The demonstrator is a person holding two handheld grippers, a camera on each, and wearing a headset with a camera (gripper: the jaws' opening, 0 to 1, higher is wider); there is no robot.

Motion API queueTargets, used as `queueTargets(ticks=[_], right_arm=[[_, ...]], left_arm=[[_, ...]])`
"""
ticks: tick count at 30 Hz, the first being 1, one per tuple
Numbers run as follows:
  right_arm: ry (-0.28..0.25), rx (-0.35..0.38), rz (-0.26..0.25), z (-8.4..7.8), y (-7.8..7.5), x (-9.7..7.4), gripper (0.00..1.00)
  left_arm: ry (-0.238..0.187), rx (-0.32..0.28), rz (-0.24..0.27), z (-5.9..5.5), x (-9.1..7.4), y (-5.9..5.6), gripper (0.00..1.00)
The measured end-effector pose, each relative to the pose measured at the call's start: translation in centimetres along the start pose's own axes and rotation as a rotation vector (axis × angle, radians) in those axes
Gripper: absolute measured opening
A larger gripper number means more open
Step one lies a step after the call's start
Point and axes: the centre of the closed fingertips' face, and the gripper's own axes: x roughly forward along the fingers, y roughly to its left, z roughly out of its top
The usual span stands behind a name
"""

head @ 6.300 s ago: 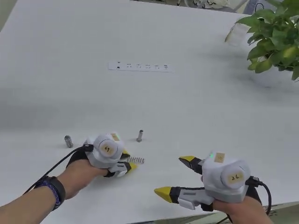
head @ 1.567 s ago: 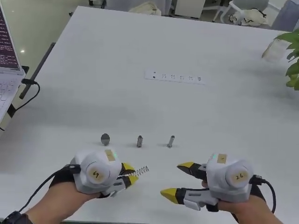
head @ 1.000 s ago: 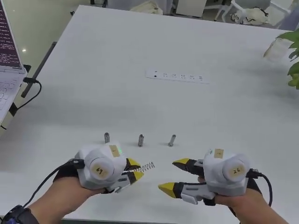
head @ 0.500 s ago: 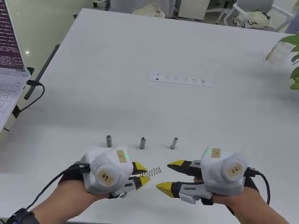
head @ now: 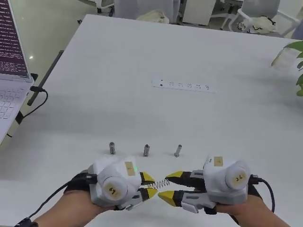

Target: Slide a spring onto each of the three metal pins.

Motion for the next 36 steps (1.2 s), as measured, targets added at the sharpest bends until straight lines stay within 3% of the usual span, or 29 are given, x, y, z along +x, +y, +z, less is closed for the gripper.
queueTargets(ticks=[11,17,26,36], right_arm=[[-0.002,-0.005,0.015,0.0,0.1,-0.2,0.11],[0.003,-0.017,0.037,0.1,0.5,-0.2,0.1],[0.076,-0.108,0.065,0.4,0.9,-0.1,0.09],[0.144,-0.219,0.095,1.4,1.0,-0.2,0.09]], left_arm=[[0.038,0.061,-0.023,-0.8,0.3,-0.6,0.02],[0.051,0.086,-0.031,-1.0,0.4,-0.7,0.02],[0.051,0.102,-0.04,-0.9,0.8,-1.0,0.02],[0.013,0.085,-0.032,0.1,0.7,-0.5,0.02]])
